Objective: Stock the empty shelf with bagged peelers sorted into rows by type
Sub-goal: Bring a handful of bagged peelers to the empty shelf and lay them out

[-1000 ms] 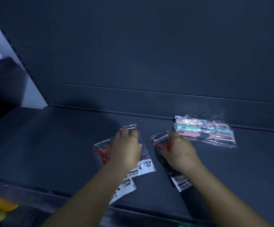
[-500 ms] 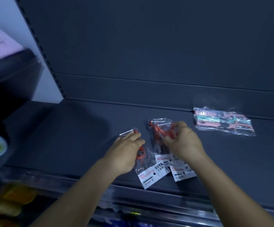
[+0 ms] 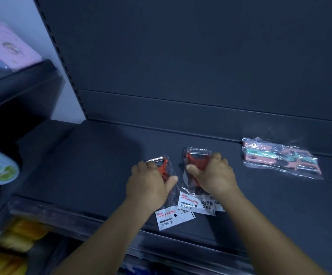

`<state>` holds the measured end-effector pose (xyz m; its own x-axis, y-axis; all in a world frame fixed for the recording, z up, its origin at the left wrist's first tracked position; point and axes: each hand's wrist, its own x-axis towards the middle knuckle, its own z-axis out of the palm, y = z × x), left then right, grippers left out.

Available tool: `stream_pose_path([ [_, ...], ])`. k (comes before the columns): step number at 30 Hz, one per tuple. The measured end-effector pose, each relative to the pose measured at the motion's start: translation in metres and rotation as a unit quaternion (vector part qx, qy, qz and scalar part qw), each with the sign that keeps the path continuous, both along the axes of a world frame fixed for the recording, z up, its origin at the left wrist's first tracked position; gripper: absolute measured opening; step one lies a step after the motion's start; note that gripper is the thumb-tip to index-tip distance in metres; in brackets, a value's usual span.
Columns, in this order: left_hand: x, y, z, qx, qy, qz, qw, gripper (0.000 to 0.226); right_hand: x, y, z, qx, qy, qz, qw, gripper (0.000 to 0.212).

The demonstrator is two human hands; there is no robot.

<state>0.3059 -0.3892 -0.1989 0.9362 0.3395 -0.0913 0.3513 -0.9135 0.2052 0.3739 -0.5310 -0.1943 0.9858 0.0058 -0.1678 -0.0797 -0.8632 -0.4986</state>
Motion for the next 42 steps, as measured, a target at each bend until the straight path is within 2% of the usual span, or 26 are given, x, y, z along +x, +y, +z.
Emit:
stream_pose_path([
  [4,0.015,-0.005,-0.001,-0.034,0.007,0.006,0.999,0.078,0.006,0.005,0.003,-0.013,0.012,0.035,0.999,0.071],
  [11,0.035,0.028,0.002,-0.032,-0.003,-0.005,0.999,0.037,0.02,0.01,0.003,-0.026,0.002,0.051,0.998,0.052],
  [16,0.058,0.069,0.002,0.001,-0.02,-0.05,0.999,0.033,0.027,0.022,0.001,-0.037,-0.006,0.044,0.998,0.05],
  [19,0.073,0.092,0.003,0.026,-0.028,-0.081,0.996,0.022,0.031,0.032,-0.002,-0.043,-0.016,0.039,0.998,0.048],
  [26,0.111,0.14,-0.004,0.021,-0.06,-0.15,0.987,0.058,0.038,0.068,-0.007,-0.041,-0.023,0.002,0.999,0.043],
  [31,0.122,0.151,-0.004,0.01,-0.077,-0.18,0.981,0.066,0.035,0.09,-0.008,-0.007,-0.039,-0.036,0.999,0.04],
  [33,0.115,0.145,0.001,-0.038,-0.112,-0.167,0.979,0.05,0.032,0.099,-0.004,0.031,-0.054,-0.056,0.997,0.04],
  [35,0.102,0.131,0.009,-0.129,-0.124,-0.18,0.967,0.021,0.028,0.11,0.0,0.071,-0.071,-0.067,0.993,0.044],
  [37,0.087,0.117,0.015,-0.218,-0.082,-0.186,0.955,0.027,0.023,0.123,0.004,0.116,-0.089,-0.065,0.987,0.052],
  [39,0.08,0.112,0.015,-0.316,-0.051,-0.147,0.936,0.031,0.017,0.137,0.007,0.158,-0.088,-0.048,0.982,0.055],
  [42,0.078,0.124,0.015,-0.376,-0.06,-0.095,0.92,0.02,0.009,0.153,0.007,0.2,-0.058,0.006,0.978,0.052],
])
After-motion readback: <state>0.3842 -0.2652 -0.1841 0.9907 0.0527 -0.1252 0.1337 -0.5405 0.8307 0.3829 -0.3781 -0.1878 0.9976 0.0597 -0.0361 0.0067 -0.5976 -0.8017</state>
